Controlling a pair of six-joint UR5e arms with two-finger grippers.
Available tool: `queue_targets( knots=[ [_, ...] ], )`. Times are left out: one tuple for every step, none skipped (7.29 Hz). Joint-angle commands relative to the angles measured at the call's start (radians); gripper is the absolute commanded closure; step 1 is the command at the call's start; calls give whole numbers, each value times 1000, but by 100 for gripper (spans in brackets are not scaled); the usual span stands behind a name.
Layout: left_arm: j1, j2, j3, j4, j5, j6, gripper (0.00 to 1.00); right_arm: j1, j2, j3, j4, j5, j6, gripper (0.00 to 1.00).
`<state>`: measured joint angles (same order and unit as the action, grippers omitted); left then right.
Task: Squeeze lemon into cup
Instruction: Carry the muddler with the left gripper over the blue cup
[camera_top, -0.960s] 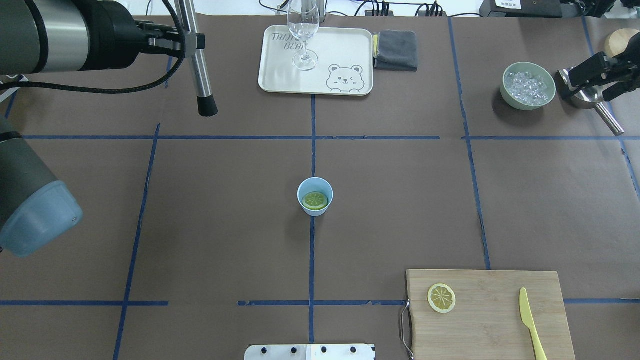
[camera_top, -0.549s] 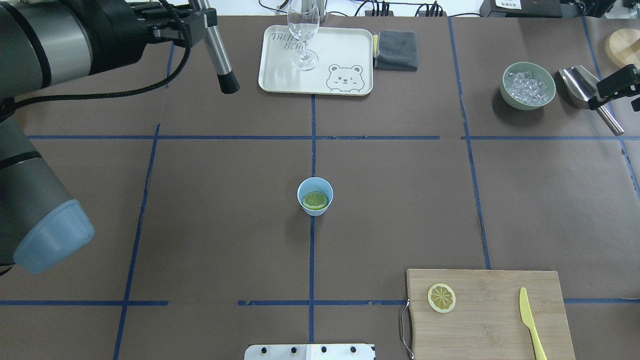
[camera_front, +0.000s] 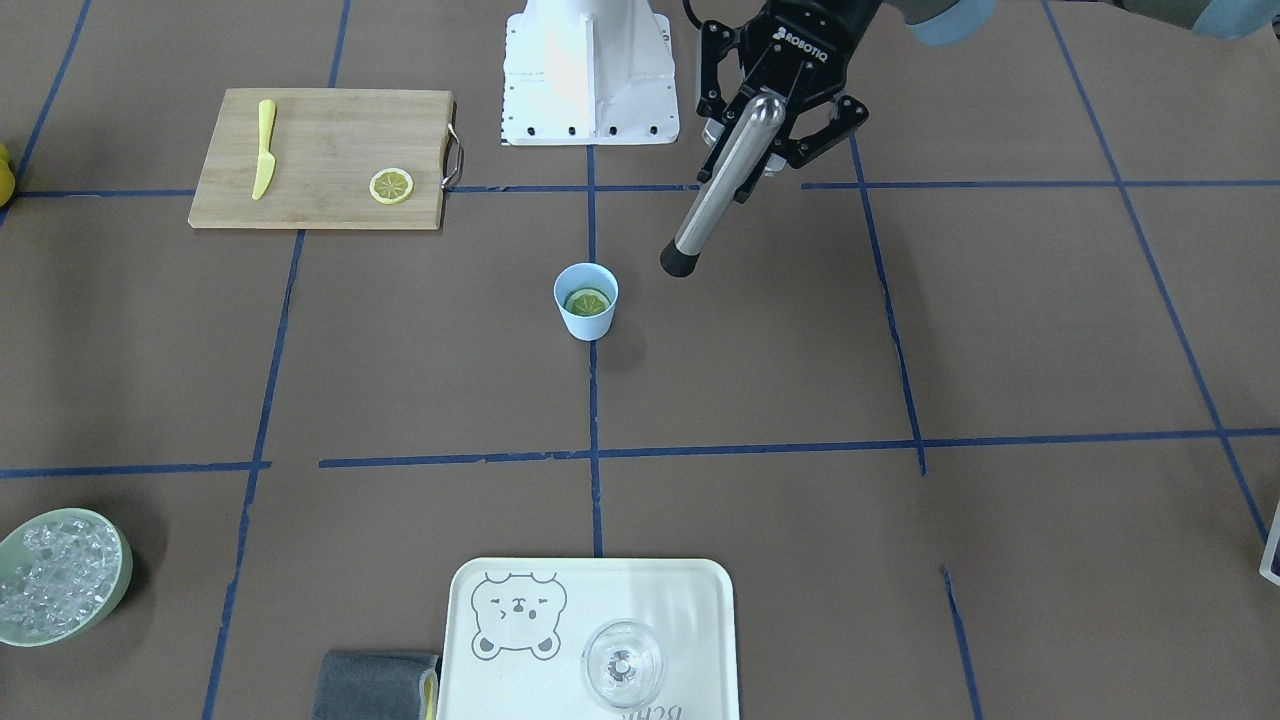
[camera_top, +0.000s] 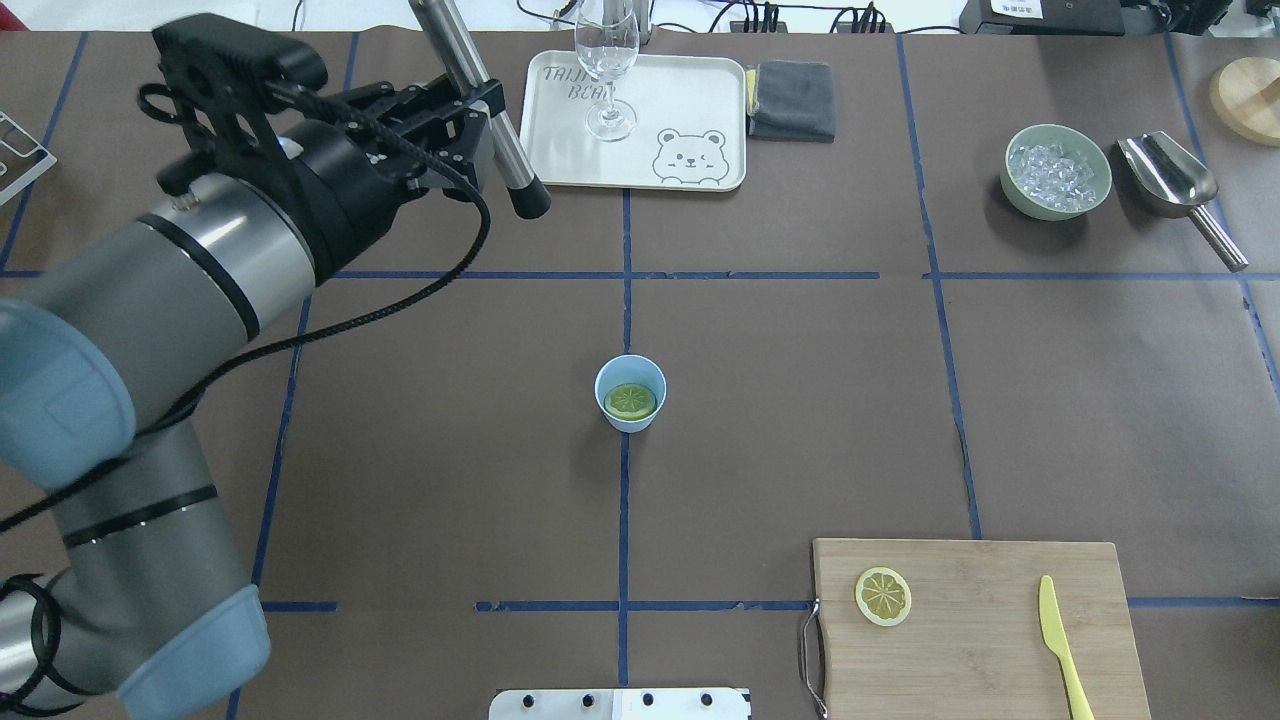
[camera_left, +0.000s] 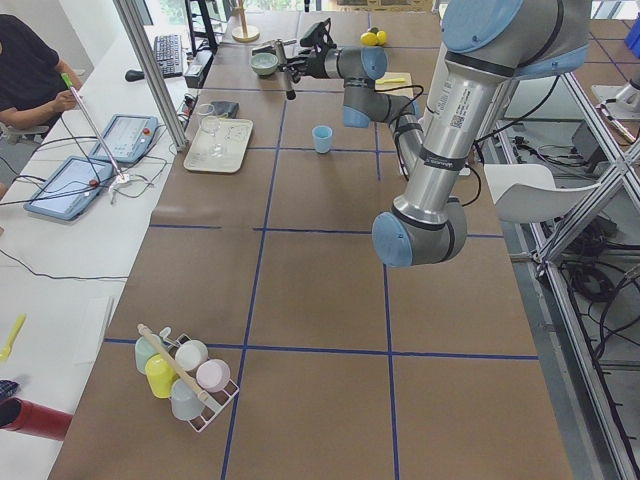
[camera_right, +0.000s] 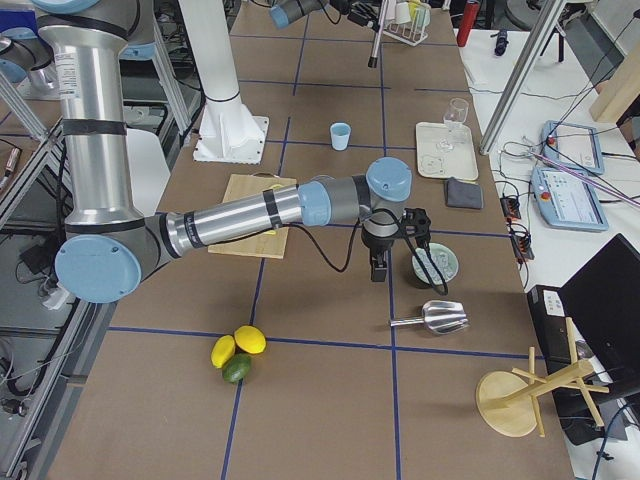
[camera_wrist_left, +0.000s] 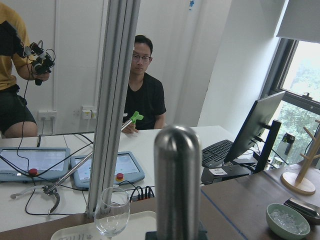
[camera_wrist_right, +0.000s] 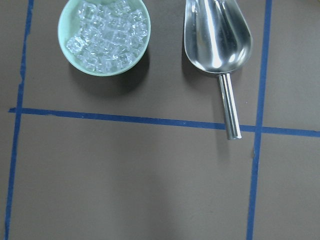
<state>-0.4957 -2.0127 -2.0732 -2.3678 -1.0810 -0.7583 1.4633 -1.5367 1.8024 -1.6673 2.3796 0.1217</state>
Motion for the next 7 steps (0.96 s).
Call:
queue_targets(
  knots=[
    [104, 0, 27, -19, 154, 72, 100, 37, -23, -64, 0, 6, -150, 0],
    [168, -3, 77, -36, 241, 77, 100, 42, -26, -72, 0, 3, -165, 0],
    [219, -15, 131, -69, 292, 94, 100, 42, -23, -75, 1, -8, -168, 0],
    [245, -35, 146, -71, 292, 149, 100, 42, -28, -83, 1, -17, -159, 0],
    [250, -61, 178, -73, 291, 155, 100, 42, -14, -106, 3, -16, -155, 0],
    [258, -82, 220, -76, 291, 155, 100, 42, -13, -95, 3, -14, -152, 0],
    [263, -125, 273, -76, 289, 154, 100, 42, -13, -97, 3, -14, -152, 0]
  ],
)
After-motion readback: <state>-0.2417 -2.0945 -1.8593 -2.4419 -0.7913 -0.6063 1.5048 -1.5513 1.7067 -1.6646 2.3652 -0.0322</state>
